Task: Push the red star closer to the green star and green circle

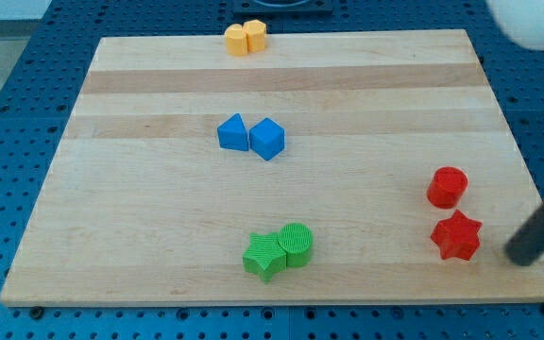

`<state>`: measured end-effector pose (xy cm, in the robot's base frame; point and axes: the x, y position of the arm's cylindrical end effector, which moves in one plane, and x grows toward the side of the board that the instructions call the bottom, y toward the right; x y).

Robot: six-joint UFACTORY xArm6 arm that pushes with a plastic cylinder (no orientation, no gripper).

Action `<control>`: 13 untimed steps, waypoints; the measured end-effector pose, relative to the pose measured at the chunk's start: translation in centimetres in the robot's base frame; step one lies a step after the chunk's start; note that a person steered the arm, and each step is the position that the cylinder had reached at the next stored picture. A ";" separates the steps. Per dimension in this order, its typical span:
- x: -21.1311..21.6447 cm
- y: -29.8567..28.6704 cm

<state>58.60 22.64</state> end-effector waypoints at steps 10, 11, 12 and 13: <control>-5.8 -17.1; -9.1 -15.8; -12.2 -18.1; -9.7 -22.1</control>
<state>48.95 0.56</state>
